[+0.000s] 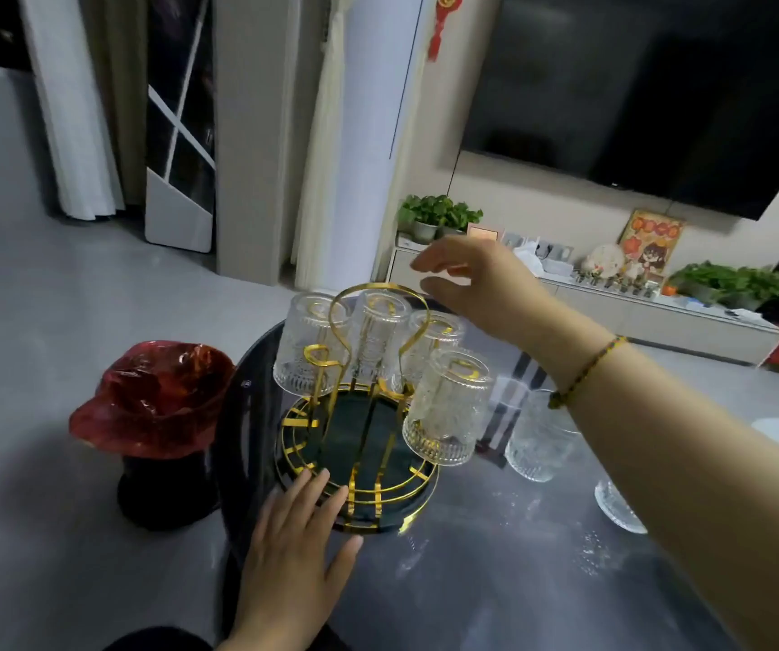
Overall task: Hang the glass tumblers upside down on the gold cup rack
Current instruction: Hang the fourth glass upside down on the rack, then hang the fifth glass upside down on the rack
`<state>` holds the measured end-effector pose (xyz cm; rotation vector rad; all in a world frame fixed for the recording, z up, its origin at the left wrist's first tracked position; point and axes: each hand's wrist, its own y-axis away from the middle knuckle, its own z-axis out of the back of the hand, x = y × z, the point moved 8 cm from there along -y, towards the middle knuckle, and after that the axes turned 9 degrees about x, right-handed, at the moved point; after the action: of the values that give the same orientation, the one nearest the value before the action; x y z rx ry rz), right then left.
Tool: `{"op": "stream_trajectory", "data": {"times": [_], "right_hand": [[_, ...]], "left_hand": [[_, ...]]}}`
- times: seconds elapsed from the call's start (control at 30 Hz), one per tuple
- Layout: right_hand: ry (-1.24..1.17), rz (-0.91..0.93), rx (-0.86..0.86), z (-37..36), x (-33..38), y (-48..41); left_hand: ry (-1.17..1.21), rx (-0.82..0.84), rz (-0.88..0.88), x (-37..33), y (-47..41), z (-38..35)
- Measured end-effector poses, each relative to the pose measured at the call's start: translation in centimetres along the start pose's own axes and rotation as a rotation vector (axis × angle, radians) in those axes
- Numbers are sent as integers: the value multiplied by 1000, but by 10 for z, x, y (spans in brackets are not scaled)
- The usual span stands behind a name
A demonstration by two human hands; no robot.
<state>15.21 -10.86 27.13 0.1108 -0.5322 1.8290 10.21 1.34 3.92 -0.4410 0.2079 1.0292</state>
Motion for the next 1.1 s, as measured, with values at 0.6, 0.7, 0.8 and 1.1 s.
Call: {"op": "stream_trajectory", "data": {"times": [0.6,0.7,0.8,1.1], "right_hand": [[-334,-904,-843,-37,-237,292],[-517,-1085,-628,-65,-269,293],[-541,-1131,-503,-74,-286,284],[-556,-1087,-567,-79,-305,270]], "left_hand": [[-12,381,-215,-93,-5,-81],[-29,388,-208,-96,-6,-81],[-21,399,-189,-95,-6,-81],[-30,421,-196,-96,-6,-82]]}}
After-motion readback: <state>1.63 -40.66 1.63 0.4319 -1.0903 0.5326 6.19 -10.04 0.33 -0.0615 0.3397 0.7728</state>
